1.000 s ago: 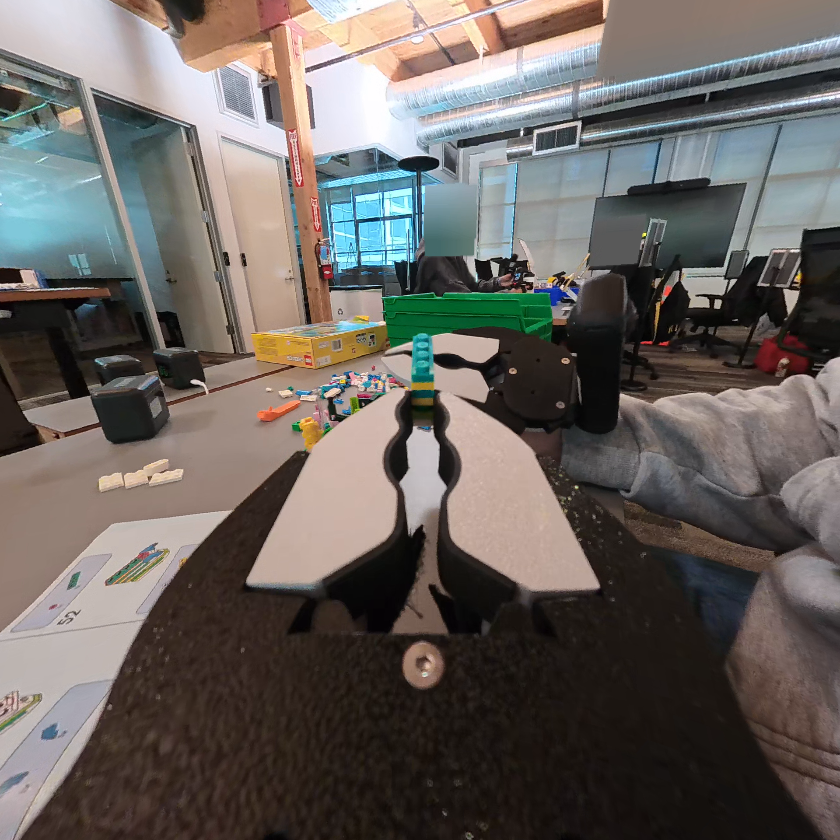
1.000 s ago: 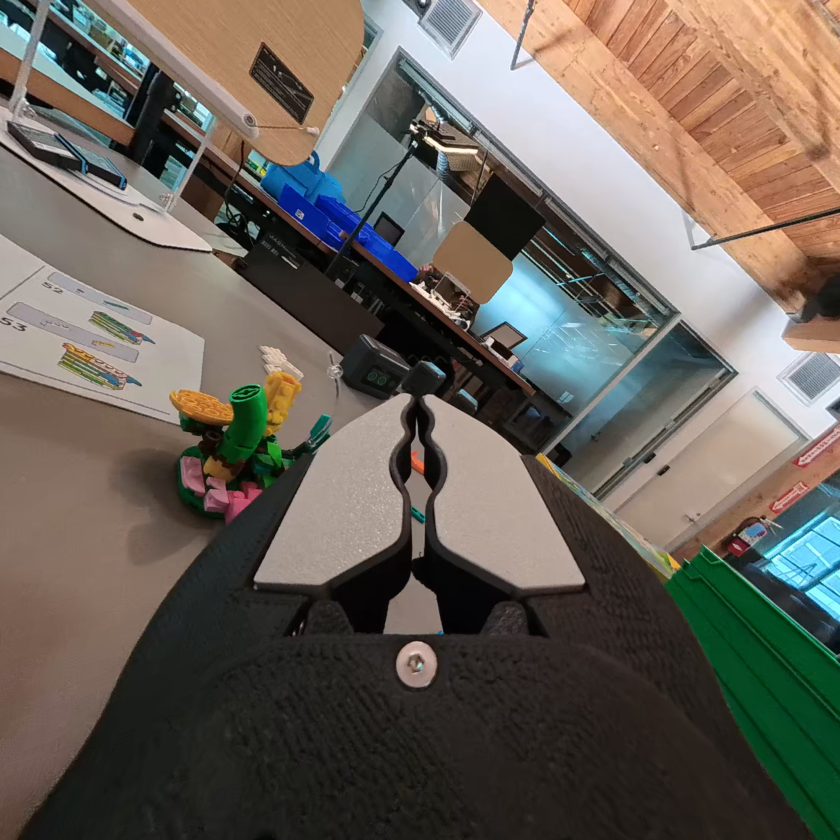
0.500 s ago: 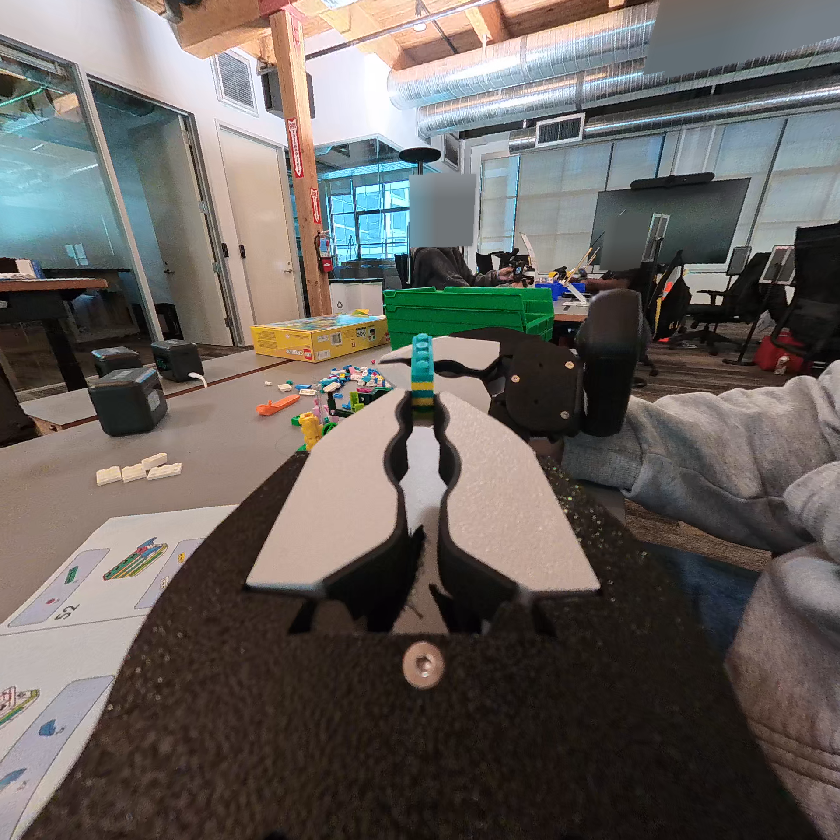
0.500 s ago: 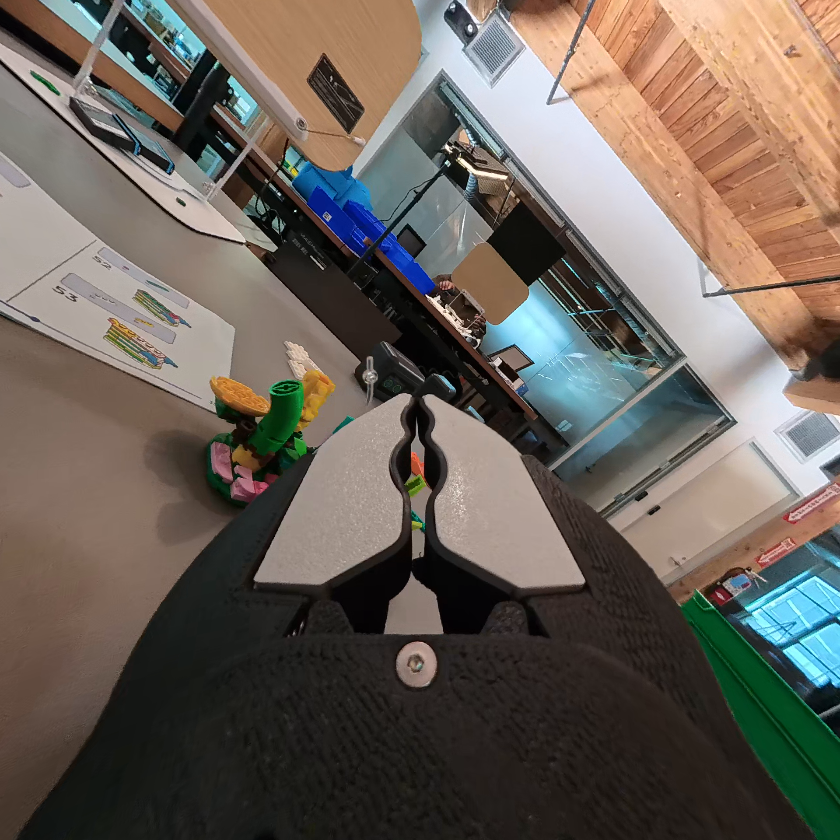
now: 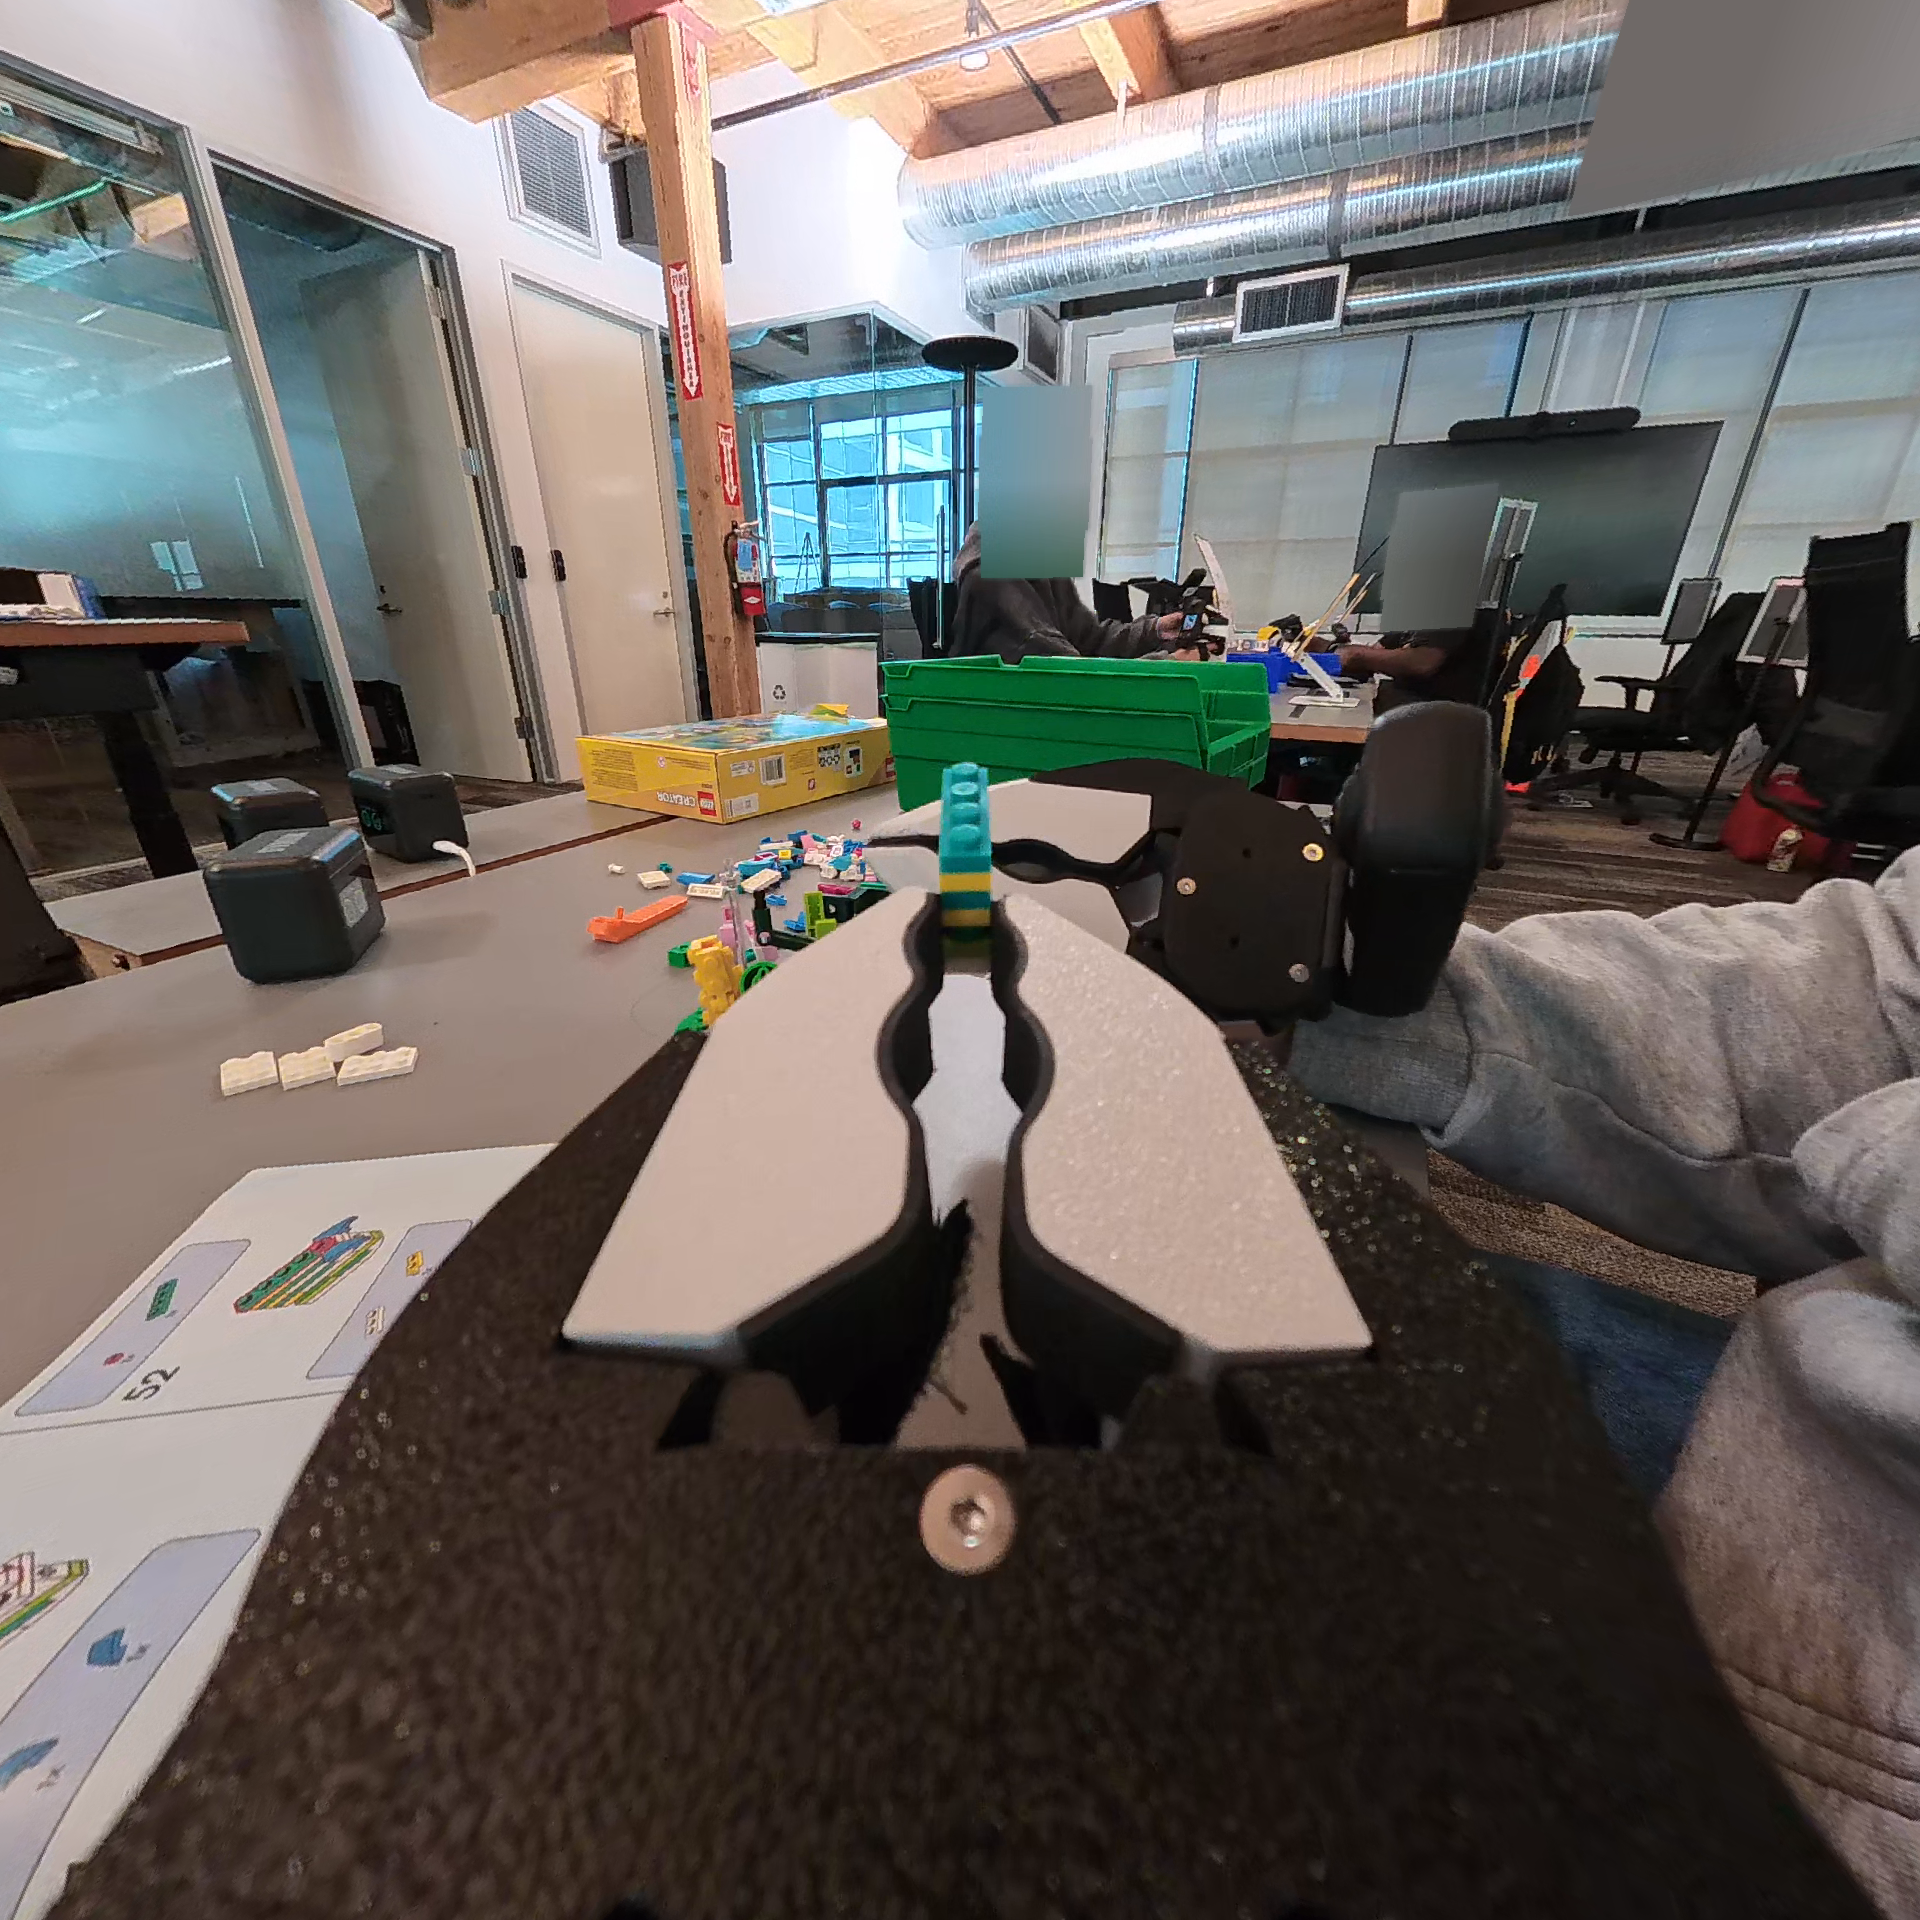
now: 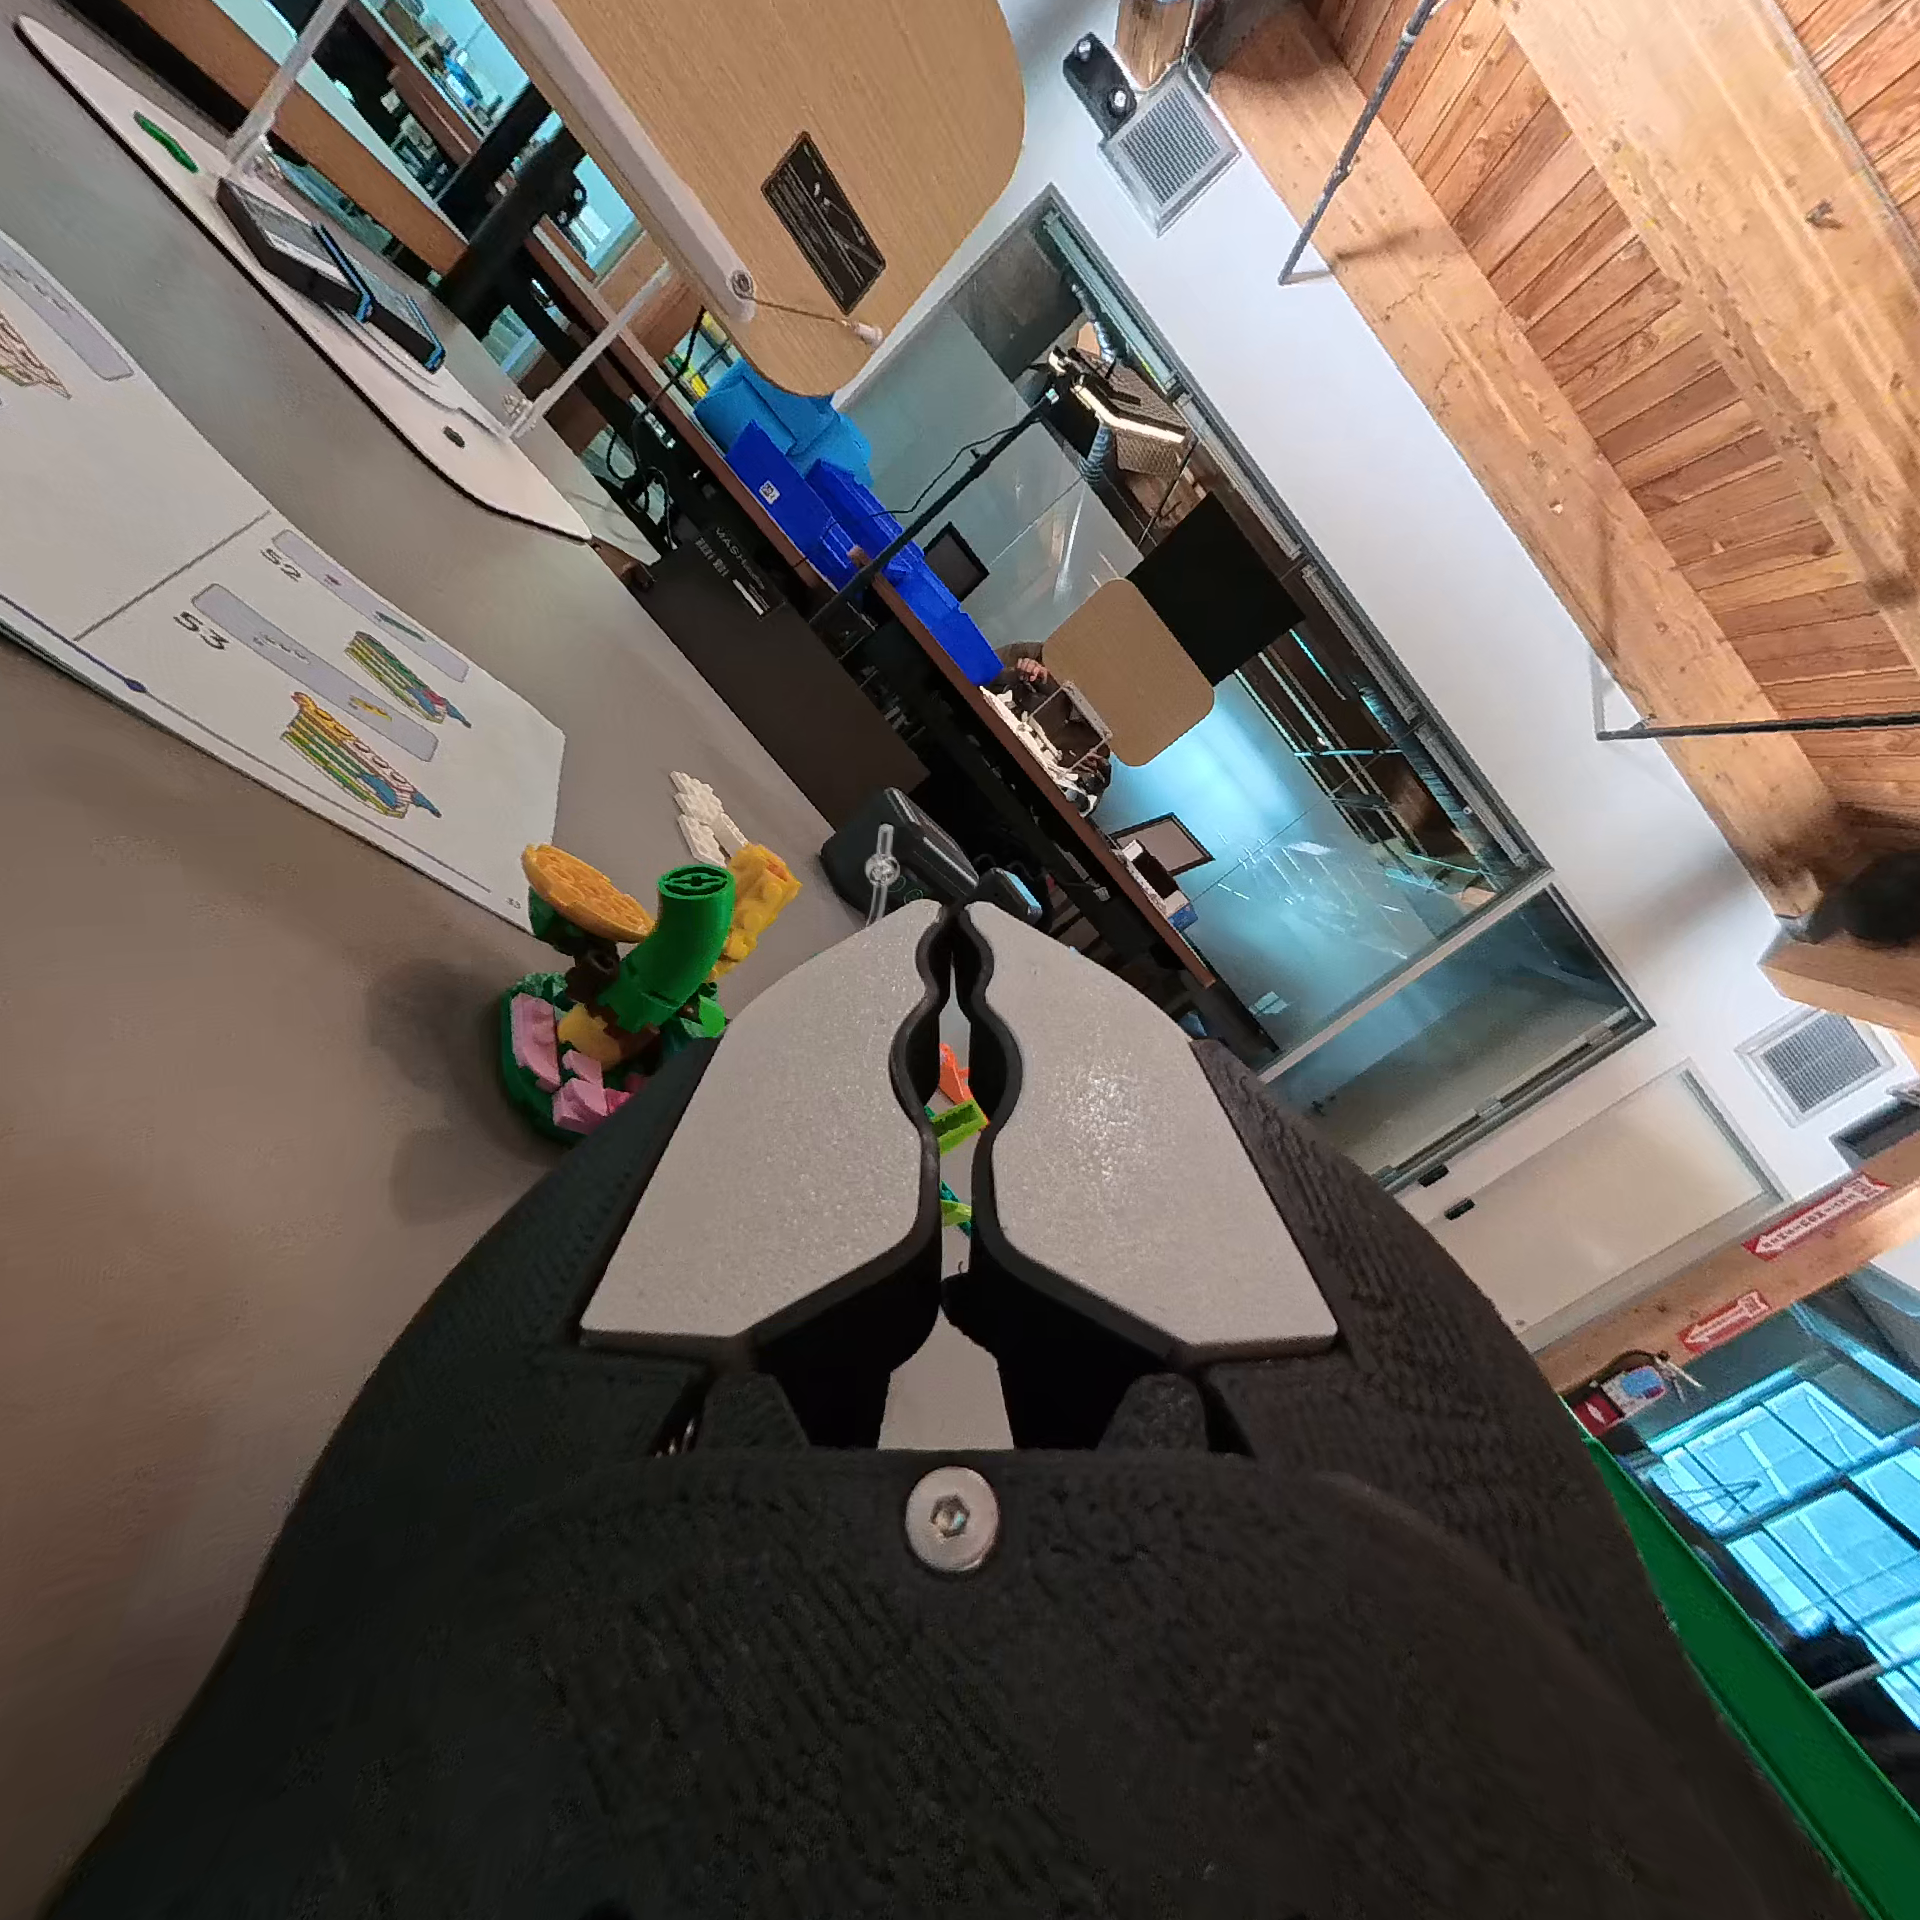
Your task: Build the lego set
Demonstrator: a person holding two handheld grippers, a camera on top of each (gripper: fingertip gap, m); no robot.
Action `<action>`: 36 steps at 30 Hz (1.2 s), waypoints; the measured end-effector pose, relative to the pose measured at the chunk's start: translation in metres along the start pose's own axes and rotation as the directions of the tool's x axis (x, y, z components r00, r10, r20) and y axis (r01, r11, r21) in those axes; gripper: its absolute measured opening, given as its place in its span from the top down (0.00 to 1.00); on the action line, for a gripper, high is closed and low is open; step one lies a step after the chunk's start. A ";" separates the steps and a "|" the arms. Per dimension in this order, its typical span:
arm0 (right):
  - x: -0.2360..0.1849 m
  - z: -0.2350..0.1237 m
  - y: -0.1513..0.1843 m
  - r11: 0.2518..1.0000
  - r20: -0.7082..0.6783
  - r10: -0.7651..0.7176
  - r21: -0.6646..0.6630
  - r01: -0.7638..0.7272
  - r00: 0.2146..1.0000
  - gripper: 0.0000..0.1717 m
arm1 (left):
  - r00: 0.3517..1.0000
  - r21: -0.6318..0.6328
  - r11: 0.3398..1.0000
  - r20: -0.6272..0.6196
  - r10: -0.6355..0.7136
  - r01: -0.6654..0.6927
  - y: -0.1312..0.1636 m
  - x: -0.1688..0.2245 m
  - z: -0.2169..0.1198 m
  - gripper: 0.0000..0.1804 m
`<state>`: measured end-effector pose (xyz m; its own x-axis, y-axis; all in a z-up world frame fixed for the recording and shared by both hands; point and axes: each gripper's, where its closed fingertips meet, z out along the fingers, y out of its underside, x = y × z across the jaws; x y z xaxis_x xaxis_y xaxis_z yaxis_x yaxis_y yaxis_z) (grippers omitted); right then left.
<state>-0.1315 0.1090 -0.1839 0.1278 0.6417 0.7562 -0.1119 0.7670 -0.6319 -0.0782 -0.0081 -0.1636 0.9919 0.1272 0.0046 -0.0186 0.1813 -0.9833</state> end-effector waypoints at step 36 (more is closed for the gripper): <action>0.048 0.129 0.202 0.618 0.425 0.554 -0.786 -0.012 0.716 0.92 | 0.994 0.068 0.992 0.001 -0.111 0.111 -0.007 -0.015 -0.007 0.96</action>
<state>-0.2751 0.2941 -0.2530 -0.3888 0.8827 0.2642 0.7035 0.4695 -0.5335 -0.0919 -0.0177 -0.1581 0.9877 0.1068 0.1141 0.0831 0.2597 -0.9621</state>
